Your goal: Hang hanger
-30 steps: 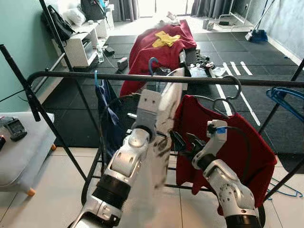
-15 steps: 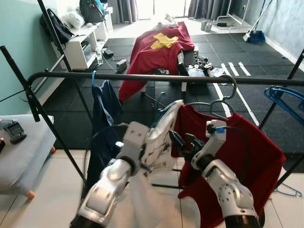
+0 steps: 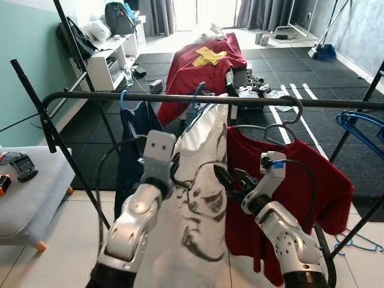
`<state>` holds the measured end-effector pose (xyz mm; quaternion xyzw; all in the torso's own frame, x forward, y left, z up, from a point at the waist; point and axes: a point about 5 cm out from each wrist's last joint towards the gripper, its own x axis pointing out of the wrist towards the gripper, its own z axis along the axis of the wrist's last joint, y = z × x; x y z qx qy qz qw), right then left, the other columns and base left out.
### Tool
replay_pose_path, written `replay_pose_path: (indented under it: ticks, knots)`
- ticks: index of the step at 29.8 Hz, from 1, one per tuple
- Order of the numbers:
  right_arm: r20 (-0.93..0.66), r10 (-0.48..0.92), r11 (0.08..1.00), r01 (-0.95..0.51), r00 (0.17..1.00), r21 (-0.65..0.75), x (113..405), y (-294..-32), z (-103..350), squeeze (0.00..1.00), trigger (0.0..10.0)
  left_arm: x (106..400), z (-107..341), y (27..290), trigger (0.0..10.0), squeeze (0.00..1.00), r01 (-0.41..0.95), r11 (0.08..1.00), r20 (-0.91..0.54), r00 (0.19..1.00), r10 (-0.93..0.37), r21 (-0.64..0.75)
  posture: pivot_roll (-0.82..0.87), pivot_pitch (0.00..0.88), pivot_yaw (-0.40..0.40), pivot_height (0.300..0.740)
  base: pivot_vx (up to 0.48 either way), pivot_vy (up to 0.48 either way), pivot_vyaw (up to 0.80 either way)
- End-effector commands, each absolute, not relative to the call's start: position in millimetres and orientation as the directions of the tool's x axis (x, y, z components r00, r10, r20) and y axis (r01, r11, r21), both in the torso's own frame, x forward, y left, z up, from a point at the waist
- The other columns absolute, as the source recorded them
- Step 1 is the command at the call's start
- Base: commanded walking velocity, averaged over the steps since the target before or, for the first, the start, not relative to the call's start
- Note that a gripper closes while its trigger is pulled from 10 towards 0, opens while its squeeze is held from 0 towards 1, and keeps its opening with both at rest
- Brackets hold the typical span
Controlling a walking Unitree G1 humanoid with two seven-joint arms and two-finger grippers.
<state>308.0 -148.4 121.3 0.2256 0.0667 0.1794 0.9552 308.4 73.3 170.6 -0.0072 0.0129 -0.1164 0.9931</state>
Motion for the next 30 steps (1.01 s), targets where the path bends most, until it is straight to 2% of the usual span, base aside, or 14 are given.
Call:
replay_pose_path:
  ticks: [1,2,4,7,8,9,13,15,19,21,24,25,27,30]
  knots:
    - [-0.051,0.385,0.828,-0.320,0.922,0.461,309.0,-144.2,120.0,0.00,10.0,312.9,175.3,74.8,10.0,0.00,0.187,0.982,-0.021,0.982,-0.188,-0.029,-0.14,0.055,0.062,0.740,0.000,0.000,0.00]
    - [-0.051,0.384,0.828,-0.319,0.922,0.460,309.1,-144.5,120.0,0.00,10.0,316.1,161.1,70.5,10.0,0.00,0.161,0.987,-0.134,0.978,-0.159,0.004,-0.14,0.054,0.058,0.740,0.000,0.000,0.00]
    - [-0.051,0.383,0.829,-0.319,0.922,0.460,309.2,-144.7,120.0,0.00,10.0,318.1,144.5,66.1,10.0,0.00,0.127,0.991,-0.252,0.961,-0.110,0.052,-0.14,0.054,0.059,0.740,0.000,0.000,0.00]
    - [-0.052,0.383,0.829,-0.318,0.922,0.460,309.2,-144.8,119.9,0.00,10.0,319.1,140.9,64.6,10.0,0.00,0.108,0.992,-0.273,0.958,-0.087,0.063,-0.14,0.054,0.058,0.740,0.000,0.000,0.00]
    - [-0.052,0.382,0.830,-0.317,0.923,0.458,309.2,-145.1,119.9,0.00,10.0,324.2,137.9,63.5,10.0,0.00,0.022,0.999,-0.307,0.952,-0.010,0.033,-0.14,0.056,0.056,0.740,0.000,0.000,0.00]
    - [-0.053,0.381,0.831,-0.317,0.923,0.458,309.2,-145.2,119.9,0.00,10.0,325.9,137.6,62.8,10.0,0.00,-0.002,1.000,-0.319,0.948,0.007,0.015,-0.14,0.056,0.056,0.740,0.000,0.000,0.00]
    - [-0.053,0.381,0.831,-0.317,0.923,0.457,309.1,-145.4,120.3,0.00,10.0,327.2,138.1,61.8,10.0,0.00,-0.019,1.000,-0.325,0.945,0.017,-0.002,-0.15,0.058,0.057,0.740,0.000,0.000,0.00]
    - [-0.054,0.378,0.833,-0.315,0.924,0.454,308.7,-146.2,119.9,0.00,10.0,336.5,160.0,53.2,10.0,0.00,-0.007,0.997,-0.247,0.969,-0.012,-0.076,-0.15,0.059,0.057,0.740,0.000,0.000,0.00]
    - [-0.054,0.377,0.834,-0.314,0.925,0.454,308.3,-146.6,119.8,0.00,10.0,339.3,172.4,50.1,10.0,0.00,0.007,0.994,-0.192,0.981,-0.027,-0.106,-0.15,0.063,0.060,0.740,0.000,0.000,0.00]
    - [-0.054,0.376,0.834,-0.312,0.925,0.455,308.1,-146.8,119.8,0.00,10.0,339.8,186.6,48.5,10.0,0.00,0.059,0.992,-0.103,0.992,-0.070,-0.109,-0.15,0.063,0.060,0.740,0.000,0.000,0.00]
    - [-0.054,0.375,0.833,-0.311,0.926,0.458,307.6,-146.7,120.0,0.00,10.0,331.9,190.7,42.7,10.0,0.00,0.211,0.977,-0.002,0.977,-0.211,-0.038,-0.15,0.068,0.061,0.740,0.000,0.000,0.00]
    - [-0.054,0.375,0.833,-0.311,0.926,0.458,307.6,-146.7,120.0,0.00,10.0,331.9,190.7,42.7,10.0,0.00,0.211,0.977,-0.002,0.977,-0.211,-0.038,-0.15,0.068,0.061,0.740,0.000,0.000,0.00]
    - [-0.054,0.376,0.831,-0.311,0.925,0.461,307.3,-146.4,120.1,0.00,10.0,319.4,181.5,36.0,10.0,0.00,0.369,0.928,-0.003,0.929,-0.369,0.049,-0.15,0.070,0.062,0.740,0.000,0.000,0.00]
    - [-0.054,0.377,0.830,-0.311,0.925,0.463,307.3,-146.2,120.1,0.00,10.0,312.8,174.6,33.6,10.0,0.00,0.434,0.897,-0.025,0.901,-0.433,0.084,-0.15,0.071,0.061,0.740,0.000,0.000,0.00]
